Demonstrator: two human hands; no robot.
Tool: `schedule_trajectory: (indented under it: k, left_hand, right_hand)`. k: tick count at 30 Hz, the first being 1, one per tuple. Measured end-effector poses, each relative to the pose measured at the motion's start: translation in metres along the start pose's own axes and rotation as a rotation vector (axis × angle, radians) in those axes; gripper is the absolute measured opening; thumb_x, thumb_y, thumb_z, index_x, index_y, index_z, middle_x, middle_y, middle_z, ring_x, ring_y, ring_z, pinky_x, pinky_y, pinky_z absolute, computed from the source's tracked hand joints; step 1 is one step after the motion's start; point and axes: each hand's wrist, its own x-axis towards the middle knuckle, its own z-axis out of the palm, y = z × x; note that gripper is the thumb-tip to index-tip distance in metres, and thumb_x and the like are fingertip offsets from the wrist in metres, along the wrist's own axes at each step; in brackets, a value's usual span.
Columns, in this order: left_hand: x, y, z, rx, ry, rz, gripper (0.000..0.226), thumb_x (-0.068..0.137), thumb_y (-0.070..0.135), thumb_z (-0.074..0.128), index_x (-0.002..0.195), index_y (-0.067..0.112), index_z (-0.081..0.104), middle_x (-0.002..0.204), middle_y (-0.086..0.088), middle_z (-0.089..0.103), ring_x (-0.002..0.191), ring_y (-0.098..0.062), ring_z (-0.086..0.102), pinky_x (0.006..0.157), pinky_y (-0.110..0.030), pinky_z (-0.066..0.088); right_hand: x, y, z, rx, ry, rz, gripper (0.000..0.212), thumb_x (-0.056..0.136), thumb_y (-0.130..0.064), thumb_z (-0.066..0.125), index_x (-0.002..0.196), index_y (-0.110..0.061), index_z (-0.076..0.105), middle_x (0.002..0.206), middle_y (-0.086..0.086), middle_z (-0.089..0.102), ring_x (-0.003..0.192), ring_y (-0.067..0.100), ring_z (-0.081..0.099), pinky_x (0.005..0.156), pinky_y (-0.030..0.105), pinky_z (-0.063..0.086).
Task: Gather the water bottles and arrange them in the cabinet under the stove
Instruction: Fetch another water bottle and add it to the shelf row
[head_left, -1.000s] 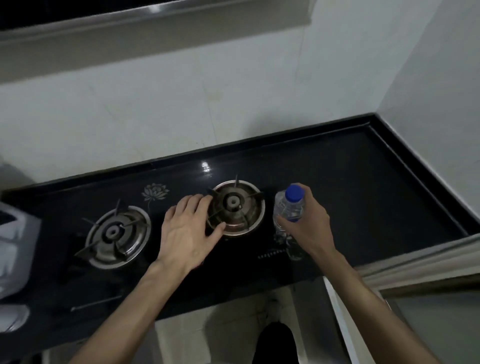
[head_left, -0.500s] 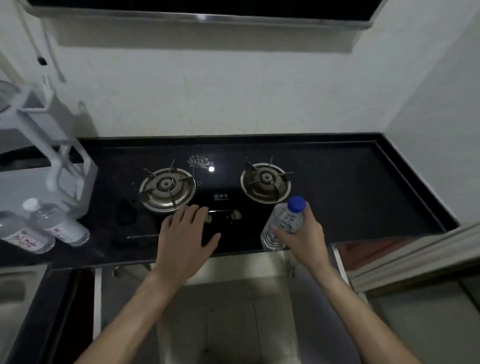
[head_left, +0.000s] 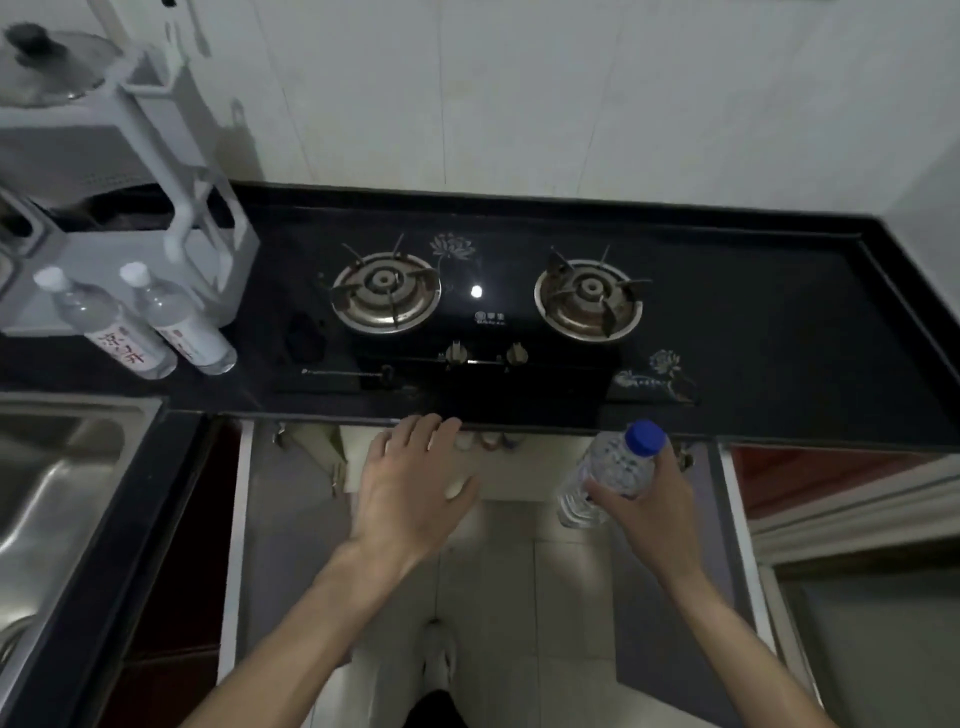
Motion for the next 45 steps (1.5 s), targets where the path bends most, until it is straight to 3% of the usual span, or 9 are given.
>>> schedule_trajectory:
  k: [4, 7, 10, 15, 18, 23, 30, 37, 45]
  left_hand:
    - [-0.005, 0.003, 0.082, 0.004, -0.061, 0.090, 0.064, 0.093, 0.060, 0.056, 0.144, 0.021, 0.055, 0.143, -0.003, 0.061, 0.137, -0.029, 0.052, 0.111, -0.047, 0.044]
    - [-0.002, -0.001, 0.166, 0.029, -0.075, 0.140, 0.062, 0.093, 0.059, 0.061, 0.140, 0.018, 0.058, 0.140, -0.006, 0.063, 0.133, -0.031, 0.054, 0.106, -0.048, 0.045]
    - [0.008, -0.018, 0.253, 0.063, -0.071, 0.123, 0.066, 0.092, 0.062, 0.056, 0.141, 0.018, 0.058, 0.139, -0.008, 0.063, 0.131, -0.032, 0.056, 0.102, -0.051, 0.047]
    - [0.040, -0.065, 0.384, 0.128, -0.037, 0.068, 0.068, 0.089, 0.065, 0.044, 0.134, 0.016, 0.057, 0.131, -0.010, 0.065, 0.119, -0.038, 0.060, 0.091, -0.051, 0.049]
    - [0.058, -0.092, 0.455, 0.140, 0.009, 0.064, 0.063, 0.089, 0.062, 0.046, 0.131, 0.017, 0.056, 0.128, -0.010, 0.066, 0.119, -0.038, 0.060, 0.091, -0.052, 0.050]
    - [0.082, -0.130, 0.554, 0.161, 0.067, 0.063, 0.063, 0.090, 0.060, 0.049, 0.135, 0.017, 0.055, 0.131, -0.012, 0.066, 0.118, -0.039, 0.059, 0.093, -0.052, 0.049]
    - [0.112, -0.164, 0.642, 0.124, 0.087, 0.060, 0.064, 0.090, 0.060, 0.049, 0.137, 0.018, 0.056, 0.133, -0.009, 0.066, 0.118, -0.036, 0.059, 0.087, -0.049, 0.051]
    - [0.152, -0.174, 0.672, 0.096, 0.074, 0.105, 0.066, 0.087, 0.061, 0.050, 0.137, 0.018, 0.060, 0.131, -0.007, 0.067, 0.117, -0.035, 0.062, 0.087, -0.048, 0.053]
    - [0.194, -0.194, 0.716, 0.022, 0.129, 0.107, 0.064, 0.084, 0.057, 0.061, 0.133, 0.016, 0.064, 0.119, -0.006, 0.070, 0.108, -0.035, 0.065, 0.082, -0.048, 0.055]
  right_hand:
    - [-0.009, 0.084, 0.039, 0.032, -0.045, 0.080, 0.061, 0.074, -0.031, 0.093, 0.123, -0.034, 0.057, 0.104, -0.021, 0.070, 0.095, -0.003, 0.069, 0.083, 0.032, 0.059]
    - [-0.011, 0.162, 0.077, 0.059, -0.047, 0.097, 0.057, 0.076, -0.035, 0.091, 0.121, -0.043, 0.056, 0.104, -0.025, 0.071, 0.096, -0.003, 0.069, 0.084, 0.037, 0.061]
    - [0.003, 0.246, 0.124, 0.085, -0.051, 0.087, 0.054, 0.076, -0.037, 0.089, 0.121, -0.038, 0.060, 0.105, -0.015, 0.074, 0.097, 0.006, 0.072, 0.088, 0.047, 0.061]
    - [0.042, 0.379, 0.202, 0.072, -0.011, 0.056, 0.062, 0.074, -0.021, 0.090, 0.122, -0.042, 0.055, 0.106, -0.025, 0.070, 0.100, 0.001, 0.068, 0.090, 0.040, 0.058]
    - [0.073, 0.445, 0.239, 0.049, 0.006, 0.039, 0.064, 0.072, -0.024, 0.091, 0.121, -0.045, 0.055, 0.105, -0.023, 0.071, 0.100, 0.006, 0.069, 0.091, 0.048, 0.059]
    - [0.127, 0.523, 0.285, 0.004, 0.049, -0.028, 0.065, 0.073, -0.026, 0.094, 0.127, -0.033, 0.058, 0.105, -0.018, 0.072, 0.098, 0.008, 0.070, 0.088, 0.046, 0.059]
    - [0.213, 0.566, 0.337, 0.028, 0.082, -0.013, 0.060, 0.058, -0.035, 0.087, 0.112, -0.044, 0.060, 0.098, -0.017, 0.076, 0.094, 0.013, 0.073, 0.090, 0.050, 0.060]
    - [0.284, 0.560, 0.354, -0.010, 0.046, -0.071, 0.062, 0.068, -0.024, 0.092, 0.116, -0.044, 0.059, 0.100, -0.017, 0.075, 0.097, 0.008, 0.072, 0.092, 0.047, 0.061]
    - [0.360, 0.559, 0.376, -0.114, 0.044, -0.169, 0.048, 0.066, -0.024, 0.094, 0.109, -0.021, 0.075, 0.092, -0.017, 0.078, 0.087, -0.004, 0.074, 0.083, 0.031, 0.065]
